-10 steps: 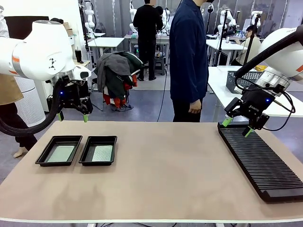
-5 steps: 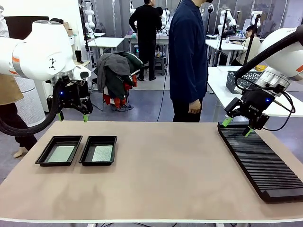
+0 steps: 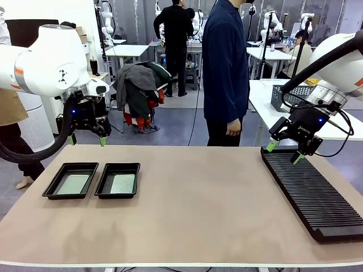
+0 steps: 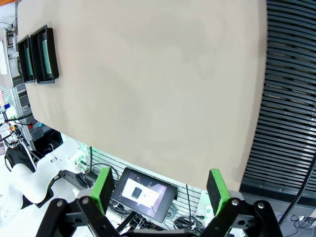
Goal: Inspect and transfer BCBs to ESD trays.
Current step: Pick up the ESD tray and place it on the left side of the table.
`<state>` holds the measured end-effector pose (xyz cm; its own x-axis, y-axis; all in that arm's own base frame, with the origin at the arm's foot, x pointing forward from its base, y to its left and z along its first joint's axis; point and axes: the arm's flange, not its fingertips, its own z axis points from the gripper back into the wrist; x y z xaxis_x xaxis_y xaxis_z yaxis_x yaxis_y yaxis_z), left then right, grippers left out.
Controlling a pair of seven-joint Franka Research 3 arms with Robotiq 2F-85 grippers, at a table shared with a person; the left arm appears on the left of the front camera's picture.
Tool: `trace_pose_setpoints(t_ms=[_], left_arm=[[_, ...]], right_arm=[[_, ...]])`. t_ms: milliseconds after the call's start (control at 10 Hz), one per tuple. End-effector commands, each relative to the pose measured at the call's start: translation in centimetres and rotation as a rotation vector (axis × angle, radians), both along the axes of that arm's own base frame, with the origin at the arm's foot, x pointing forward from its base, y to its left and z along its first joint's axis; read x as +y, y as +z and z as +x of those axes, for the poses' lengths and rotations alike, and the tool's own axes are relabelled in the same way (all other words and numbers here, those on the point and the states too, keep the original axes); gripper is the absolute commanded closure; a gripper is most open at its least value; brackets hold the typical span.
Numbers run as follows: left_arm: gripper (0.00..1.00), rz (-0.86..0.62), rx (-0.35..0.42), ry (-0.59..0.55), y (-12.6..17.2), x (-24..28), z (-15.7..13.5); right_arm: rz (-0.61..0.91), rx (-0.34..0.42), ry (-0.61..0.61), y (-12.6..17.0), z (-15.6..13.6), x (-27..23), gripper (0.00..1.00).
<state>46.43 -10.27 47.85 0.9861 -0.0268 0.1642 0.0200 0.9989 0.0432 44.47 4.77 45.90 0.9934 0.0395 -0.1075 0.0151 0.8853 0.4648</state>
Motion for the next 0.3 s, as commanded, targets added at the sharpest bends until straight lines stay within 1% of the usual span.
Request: trace_pose_setpoints(t_ms=[0, 200], left_arm=[[0.0, -0.001, -0.004, 0.002, -0.21, 0.03, 0.03], [0.0, -0.001, -0.004, 0.002, -0.21, 0.03, 0.03]], right_arm=[[-0.002, -0.006, -0.026, -0.01, 0.04, 0.18, 0.0], [-0.002, -0.006, -0.026, -0.01, 0.04, 0.18, 0.0]])
